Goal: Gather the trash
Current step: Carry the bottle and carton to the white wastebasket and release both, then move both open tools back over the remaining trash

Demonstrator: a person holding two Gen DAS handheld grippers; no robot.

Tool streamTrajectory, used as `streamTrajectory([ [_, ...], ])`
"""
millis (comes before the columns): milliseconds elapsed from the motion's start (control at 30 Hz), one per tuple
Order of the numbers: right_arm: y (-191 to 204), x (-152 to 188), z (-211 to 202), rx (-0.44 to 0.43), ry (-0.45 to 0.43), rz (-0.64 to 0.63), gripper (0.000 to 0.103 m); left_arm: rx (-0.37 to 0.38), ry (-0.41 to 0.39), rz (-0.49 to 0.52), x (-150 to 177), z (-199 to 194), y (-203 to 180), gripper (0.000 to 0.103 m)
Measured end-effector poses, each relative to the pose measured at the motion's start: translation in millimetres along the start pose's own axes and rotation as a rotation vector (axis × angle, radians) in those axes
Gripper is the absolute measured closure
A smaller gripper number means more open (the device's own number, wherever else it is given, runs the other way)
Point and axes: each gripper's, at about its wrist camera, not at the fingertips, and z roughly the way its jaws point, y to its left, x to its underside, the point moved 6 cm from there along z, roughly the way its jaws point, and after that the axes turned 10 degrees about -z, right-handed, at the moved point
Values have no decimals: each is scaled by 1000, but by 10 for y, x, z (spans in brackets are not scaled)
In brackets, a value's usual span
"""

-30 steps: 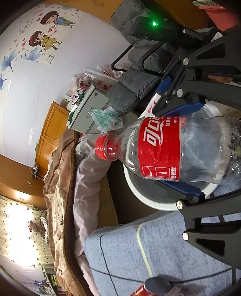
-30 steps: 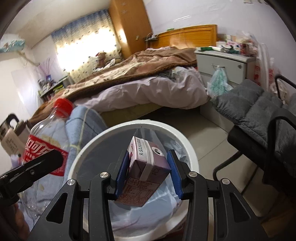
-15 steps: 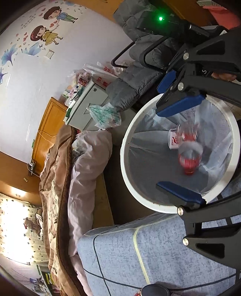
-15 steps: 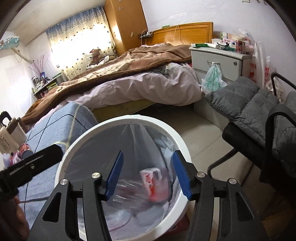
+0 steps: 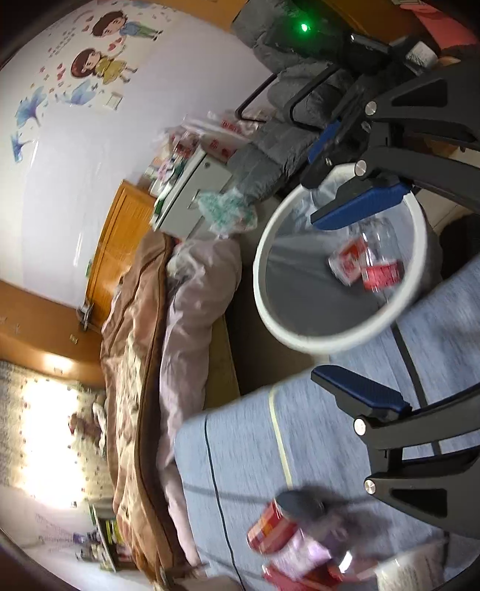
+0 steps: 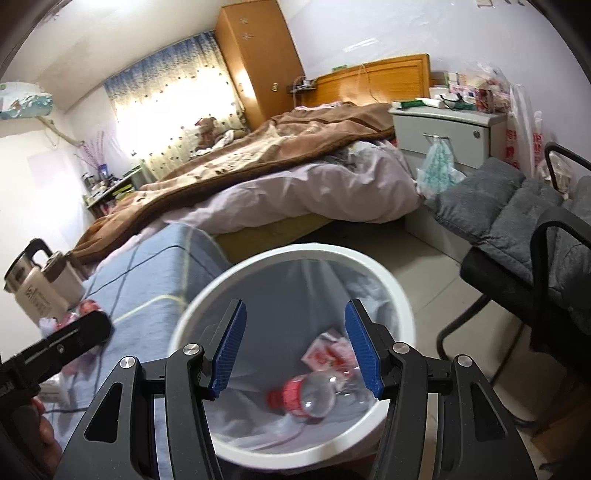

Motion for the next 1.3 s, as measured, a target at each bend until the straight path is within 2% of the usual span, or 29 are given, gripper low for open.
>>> streamTrajectory([
  [167,361,11,-49,-59,-11,-39,46,-91,-48,-16,21,-267,348,25],
  [333,722,72,-1,-122,3,-65,46,-136,-88,-32,27,-562,660,25],
  [433,968,130,18,-158,13,-94,46,-200,-125,-42,42,-764,865,25],
  [533,1198,183,58,-198,29,-125,46,-220,-161,-82,61,-972,1087,25],
  [633,1419,246,90,-227,45,-165,46,-278,-188,-112,83,-1118,1328,24],
  [867,1866,370,159,-327,80,-214,46,-357,-195,-218,222,-1342,1881,24],
  [1133,2406,551,158,-459,106,-335,46,-438,-179,-269,328,-1448,2359,24],
  [1233,2608,620,100,-502,92,-394,46,-480,-166,-264,367,-1455,2498,24],
  [1300,2729,657,47,-529,69,-435,46,-476,-150,-277,384,-1424,2609,24],
])
